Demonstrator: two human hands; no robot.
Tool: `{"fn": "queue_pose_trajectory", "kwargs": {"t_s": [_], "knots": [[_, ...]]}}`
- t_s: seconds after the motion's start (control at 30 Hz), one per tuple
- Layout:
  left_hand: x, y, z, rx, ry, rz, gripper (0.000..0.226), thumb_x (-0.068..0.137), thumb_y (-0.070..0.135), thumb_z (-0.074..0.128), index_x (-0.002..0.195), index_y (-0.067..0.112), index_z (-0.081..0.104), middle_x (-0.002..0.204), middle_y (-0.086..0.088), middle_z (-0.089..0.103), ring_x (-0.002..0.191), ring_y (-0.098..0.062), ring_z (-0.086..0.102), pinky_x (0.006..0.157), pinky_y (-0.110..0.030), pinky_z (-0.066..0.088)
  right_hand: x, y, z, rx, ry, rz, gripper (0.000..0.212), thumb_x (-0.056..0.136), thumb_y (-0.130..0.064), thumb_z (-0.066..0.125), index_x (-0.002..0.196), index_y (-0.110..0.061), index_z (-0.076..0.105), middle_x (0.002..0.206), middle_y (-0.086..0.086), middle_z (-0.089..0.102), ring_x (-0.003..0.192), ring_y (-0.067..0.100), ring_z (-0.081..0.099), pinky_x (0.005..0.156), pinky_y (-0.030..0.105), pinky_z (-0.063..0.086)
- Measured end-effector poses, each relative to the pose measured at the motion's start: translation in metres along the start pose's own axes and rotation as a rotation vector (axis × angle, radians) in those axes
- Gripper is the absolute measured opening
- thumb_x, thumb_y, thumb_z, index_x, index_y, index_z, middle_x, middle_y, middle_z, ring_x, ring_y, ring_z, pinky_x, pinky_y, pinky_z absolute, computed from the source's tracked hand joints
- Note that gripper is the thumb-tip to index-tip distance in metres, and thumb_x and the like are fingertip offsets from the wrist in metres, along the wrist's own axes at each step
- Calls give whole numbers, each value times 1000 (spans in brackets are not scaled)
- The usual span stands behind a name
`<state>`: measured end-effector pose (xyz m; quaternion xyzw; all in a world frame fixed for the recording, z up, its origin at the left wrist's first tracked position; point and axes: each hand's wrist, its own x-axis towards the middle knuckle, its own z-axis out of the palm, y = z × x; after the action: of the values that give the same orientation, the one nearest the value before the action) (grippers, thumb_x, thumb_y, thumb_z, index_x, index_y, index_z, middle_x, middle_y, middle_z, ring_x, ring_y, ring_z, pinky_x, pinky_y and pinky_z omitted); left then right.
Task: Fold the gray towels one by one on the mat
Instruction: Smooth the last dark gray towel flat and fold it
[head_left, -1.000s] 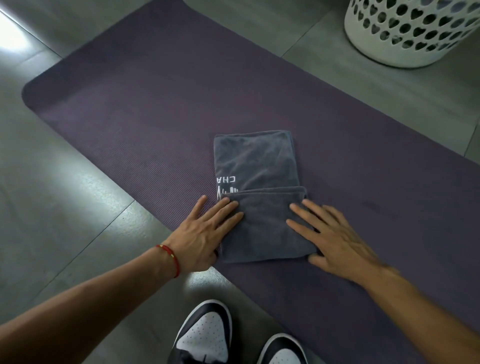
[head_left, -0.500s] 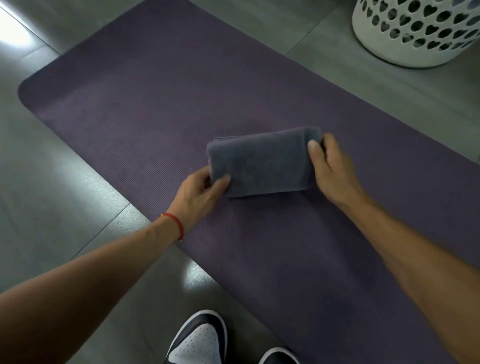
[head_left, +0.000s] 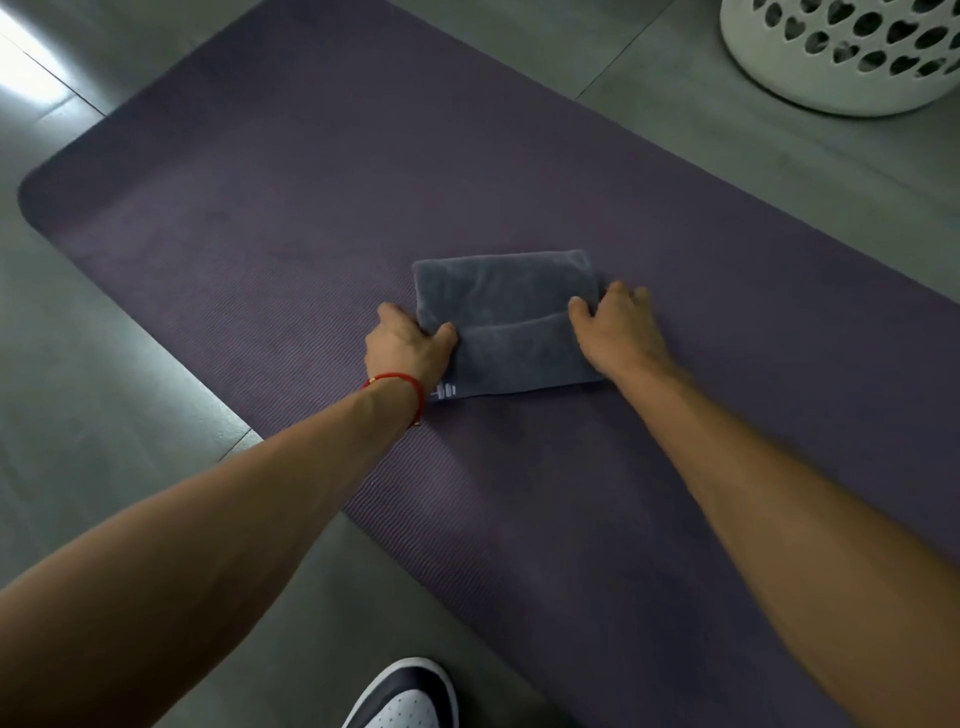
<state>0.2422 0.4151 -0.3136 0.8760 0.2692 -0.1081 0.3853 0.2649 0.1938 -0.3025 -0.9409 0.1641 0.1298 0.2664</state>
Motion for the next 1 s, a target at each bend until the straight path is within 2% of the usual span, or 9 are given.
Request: {"fn": "queue_pose_trajectory", "kwargs": {"t_s": [0.07, 0.17, 0.27, 0.43, 0.5, 0.6, 0.8, 0.87, 1.0], "knots": [[1, 5, -1, 52, -44, -3, 51, 85, 40, 70, 117, 3, 54, 117, -9, 54, 94, -29, 61, 86, -40, 56, -1, -3, -3, 16, -59, 60, 57, 101, -50, 47, 135, -4, 47, 137, 15, 48, 118, 34, 55, 93, 44, 49], [6, 16, -7, -19, -131, -88, 42, 82, 28, 74, 113, 4, 59, 107, -9, 64, 95, -29, 65, 80, -41, 59, 0, -1, -7, 264, -176, 149, 40, 98, -47, 54, 114, -10, 53, 120, 6, 63, 106, 26, 62, 94, 44, 54], [4, 30, -15, -327, -286, -285, 36, 82, 14, 75, 112, 6, 56, 100, -11, 66, 87, -28, 68, 69, -40, 59, 2, -4, -14, 568, -327, 281, 29, 87, -36, 66, 105, -13, 61, 104, 2, 70, 95, 20, 67, 87, 40, 58], [-11, 49, -37, -417, -550, -330, 47, 74, 11, 64, 120, 3, 67, 109, -12, 74, 98, -31, 70, 78, -41, 60, -9, 10, -41, 878, -565, 451, 23, 78, -19, 72, 101, -16, 70, 96, 4, 73, 93, 23, 70, 87, 38, 58], [-32, 70, -55, -437, -605, -312, 44, 79, 17, 61, 120, 4, 68, 106, -10, 73, 97, -29, 69, 83, -42, 59, -27, 11, -66, 920, -543, 441, 27, 76, -19, 70, 102, -16, 69, 96, 4, 70, 88, 22, 67, 79, 35, 56], [-64, 114, -88, -470, -613, -298, 53, 81, 50, 68, 121, 14, 69, 109, -4, 76, 102, -25, 72, 94, -42, 57, -56, -1, -122, 1039, -551, 448, 36, 78, -21, 63, 113, -13, 71, 106, 10, 72, 97, 27, 68, 90, 44, 55], [-133, 205, -171, -473, -454, -373, 88, 66, 79, 69, 128, 16, 63, 117, -2, 72, 98, -26, 73, 86, -49, 60, -133, -55, -230, 1181, -444, 553, 26, 86, -20, 55, 106, -13, 71, 102, 8, 74, 90, 28, 70, 84, 49, 57], [-165, 240, -204, -481, -436, -401, 80, 70, 77, 68, 122, 18, 63, 116, -2, 71, 98, -28, 72, 84, -53, 60, -166, -72, -271, 1163, -362, 590, 24, 89, -21, 58, 111, -17, 67, 109, 5, 72, 95, 28, 70, 88, 53, 58], [-238, 323, -277, -477, -430, -406, 46, 83, 63, 66, 104, 23, 63, 110, -1, 69, 98, -29, 69, 86, -53, 59, -233, -108, -387, 1071, -183, 550, 59, 92, -17, 63, 143, -39, 42, 125, -8, 56, 100, 18, 64, 80, 45, 58]]}}
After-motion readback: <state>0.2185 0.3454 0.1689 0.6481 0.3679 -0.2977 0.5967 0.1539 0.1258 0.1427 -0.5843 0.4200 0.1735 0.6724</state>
